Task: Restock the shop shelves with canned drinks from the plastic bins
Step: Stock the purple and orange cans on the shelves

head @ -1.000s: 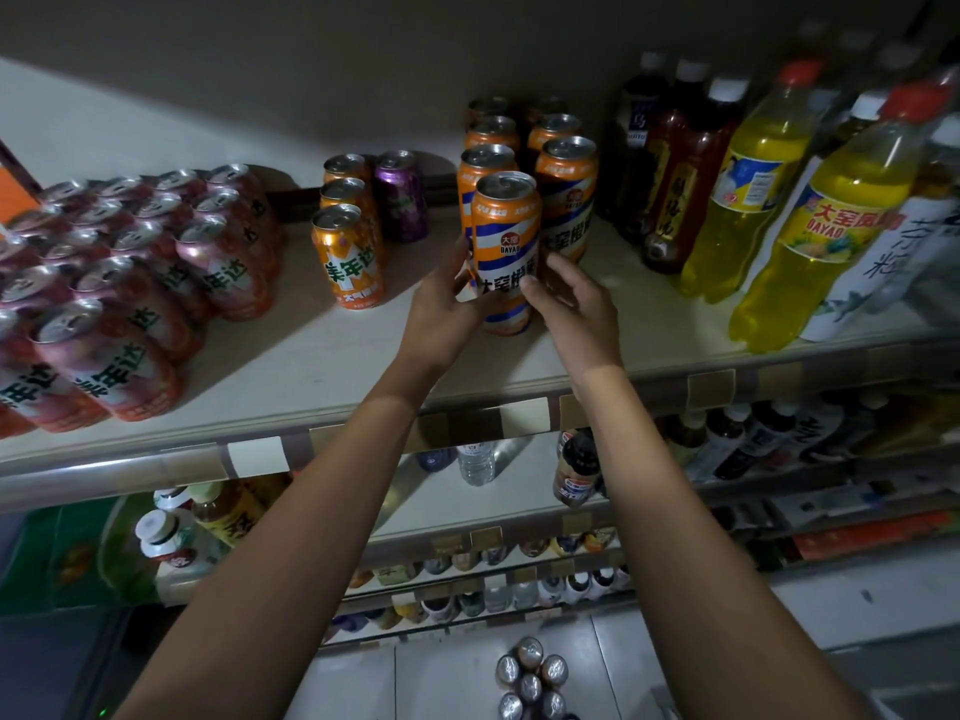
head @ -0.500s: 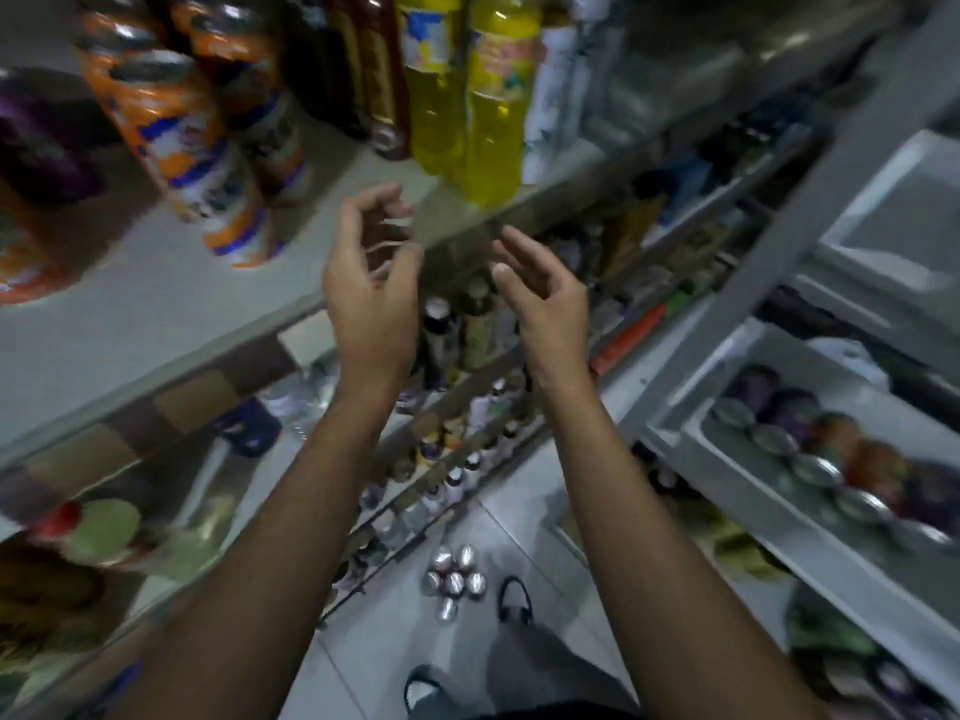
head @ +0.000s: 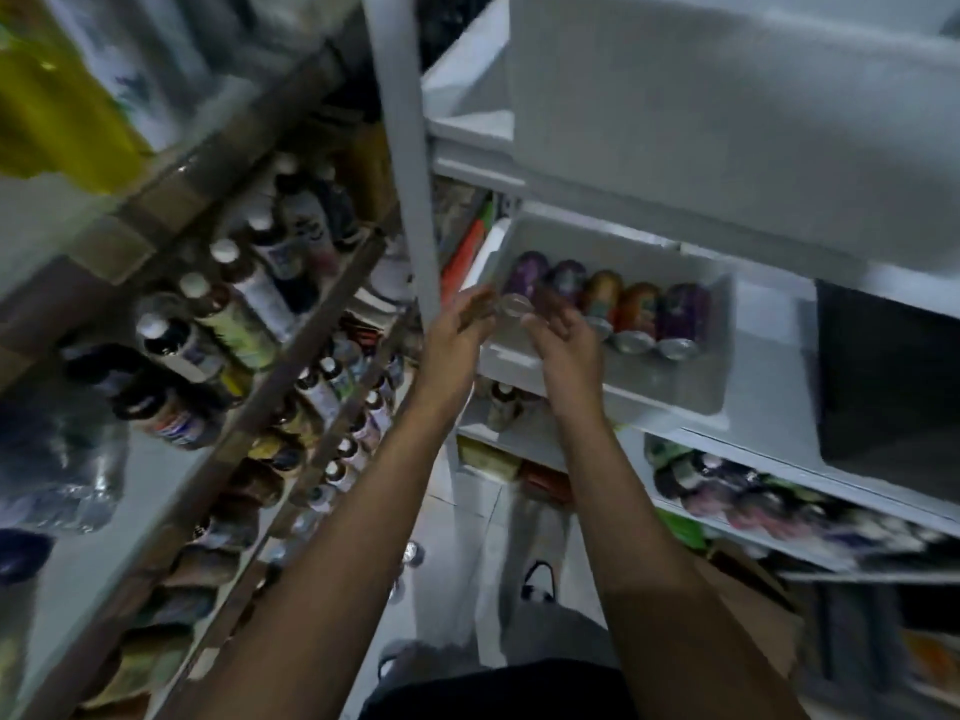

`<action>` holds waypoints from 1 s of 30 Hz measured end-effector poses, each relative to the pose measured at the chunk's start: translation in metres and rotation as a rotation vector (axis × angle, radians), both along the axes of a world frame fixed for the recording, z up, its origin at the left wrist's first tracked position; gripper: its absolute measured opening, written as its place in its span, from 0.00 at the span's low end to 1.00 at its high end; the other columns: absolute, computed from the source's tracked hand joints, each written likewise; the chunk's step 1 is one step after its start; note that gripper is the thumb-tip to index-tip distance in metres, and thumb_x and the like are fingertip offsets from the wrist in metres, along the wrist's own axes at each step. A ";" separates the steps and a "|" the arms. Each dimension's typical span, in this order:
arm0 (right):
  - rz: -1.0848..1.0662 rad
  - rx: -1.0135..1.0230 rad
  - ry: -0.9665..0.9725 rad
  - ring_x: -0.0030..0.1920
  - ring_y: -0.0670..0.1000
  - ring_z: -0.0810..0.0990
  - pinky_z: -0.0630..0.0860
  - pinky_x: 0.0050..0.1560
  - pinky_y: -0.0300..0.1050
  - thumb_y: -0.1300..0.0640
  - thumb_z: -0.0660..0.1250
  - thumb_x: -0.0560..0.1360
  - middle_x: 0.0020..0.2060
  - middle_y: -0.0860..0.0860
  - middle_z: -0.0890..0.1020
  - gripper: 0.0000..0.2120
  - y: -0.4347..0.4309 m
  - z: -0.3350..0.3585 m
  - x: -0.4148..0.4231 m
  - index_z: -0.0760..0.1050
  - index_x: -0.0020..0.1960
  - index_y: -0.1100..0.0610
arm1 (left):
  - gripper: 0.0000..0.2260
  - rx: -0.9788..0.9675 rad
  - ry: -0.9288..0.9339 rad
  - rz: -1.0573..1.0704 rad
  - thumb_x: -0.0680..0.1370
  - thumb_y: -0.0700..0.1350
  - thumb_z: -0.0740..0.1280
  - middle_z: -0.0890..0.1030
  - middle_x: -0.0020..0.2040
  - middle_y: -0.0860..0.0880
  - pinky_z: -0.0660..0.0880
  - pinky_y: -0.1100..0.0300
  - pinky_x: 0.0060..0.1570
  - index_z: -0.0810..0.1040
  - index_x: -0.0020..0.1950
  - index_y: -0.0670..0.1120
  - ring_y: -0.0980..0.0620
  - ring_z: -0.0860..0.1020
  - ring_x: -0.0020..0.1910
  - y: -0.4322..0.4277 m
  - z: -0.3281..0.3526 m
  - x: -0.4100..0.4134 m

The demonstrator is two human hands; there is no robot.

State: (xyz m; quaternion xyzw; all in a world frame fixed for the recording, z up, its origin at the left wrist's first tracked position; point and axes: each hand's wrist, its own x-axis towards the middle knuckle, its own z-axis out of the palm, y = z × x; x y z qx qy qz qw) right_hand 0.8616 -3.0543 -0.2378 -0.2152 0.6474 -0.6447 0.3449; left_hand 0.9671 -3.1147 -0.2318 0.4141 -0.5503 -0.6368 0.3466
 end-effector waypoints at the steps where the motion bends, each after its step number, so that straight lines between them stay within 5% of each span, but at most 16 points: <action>1: -0.007 -0.004 0.006 0.61 0.49 0.80 0.76 0.60 0.37 0.67 0.69 0.78 0.62 0.56 0.82 0.19 0.004 -0.002 -0.013 0.76 0.68 0.62 | 0.19 -0.010 -0.019 -0.016 0.80 0.31 0.60 0.79 0.65 0.45 0.74 0.64 0.60 0.75 0.68 0.46 0.47 0.77 0.66 0.004 -0.001 -0.012; 8: -0.124 0.007 -0.012 0.64 0.51 0.80 0.74 0.69 0.48 0.57 0.74 0.70 0.60 0.52 0.84 0.21 0.028 -0.013 -0.069 0.81 0.63 0.55 | 0.20 -0.049 -0.073 -0.092 0.79 0.34 0.62 0.83 0.59 0.56 0.74 0.56 0.66 0.80 0.61 0.56 0.55 0.79 0.62 0.025 -0.006 -0.077; 16: -0.255 0.078 -0.091 0.58 0.48 0.78 0.73 0.55 0.35 0.67 0.72 0.75 0.62 0.52 0.80 0.21 0.050 -0.032 -0.124 0.76 0.67 0.61 | 0.18 0.028 -0.185 -0.225 0.80 0.38 0.66 0.79 0.66 0.48 0.71 0.53 0.70 0.76 0.70 0.47 0.51 0.76 0.67 0.039 -0.032 -0.136; 21: -0.288 0.303 -0.035 0.60 0.57 0.80 0.78 0.60 0.52 0.51 0.75 0.71 0.63 0.56 0.80 0.31 0.055 -0.051 -0.163 0.72 0.72 0.55 | 0.19 0.013 -0.370 -0.346 0.77 0.46 0.68 0.80 0.65 0.43 0.75 0.54 0.59 0.78 0.68 0.48 0.43 0.78 0.63 0.044 -0.049 -0.174; 24: -0.328 0.307 -0.150 0.56 0.58 0.80 0.78 0.57 0.51 0.53 0.74 0.65 0.58 0.57 0.81 0.33 0.056 -0.045 -0.175 0.75 0.68 0.59 | 0.23 -0.010 -0.418 -0.400 0.76 0.48 0.68 0.78 0.68 0.45 0.75 0.52 0.64 0.76 0.71 0.49 0.45 0.77 0.65 0.039 -0.051 -0.202; 27: -0.367 0.301 -0.233 0.57 0.60 0.80 0.77 0.52 0.48 0.61 0.71 0.74 0.59 0.60 0.80 0.24 0.051 -0.040 -0.182 0.74 0.68 0.64 | 0.17 -0.083 -0.455 -0.500 0.82 0.42 0.63 0.79 0.67 0.42 0.74 0.54 0.61 0.76 0.70 0.47 0.44 0.78 0.64 0.035 -0.056 -0.224; 30: -0.399 0.307 -0.335 0.60 0.58 0.79 0.75 0.47 0.39 0.61 0.66 0.80 0.61 0.58 0.79 0.20 0.041 -0.044 -0.185 0.70 0.70 0.68 | 0.15 -0.110 -0.459 -0.535 0.77 0.43 0.62 0.81 0.60 0.38 0.71 0.57 0.53 0.79 0.62 0.45 0.41 0.80 0.56 0.024 -0.075 -0.243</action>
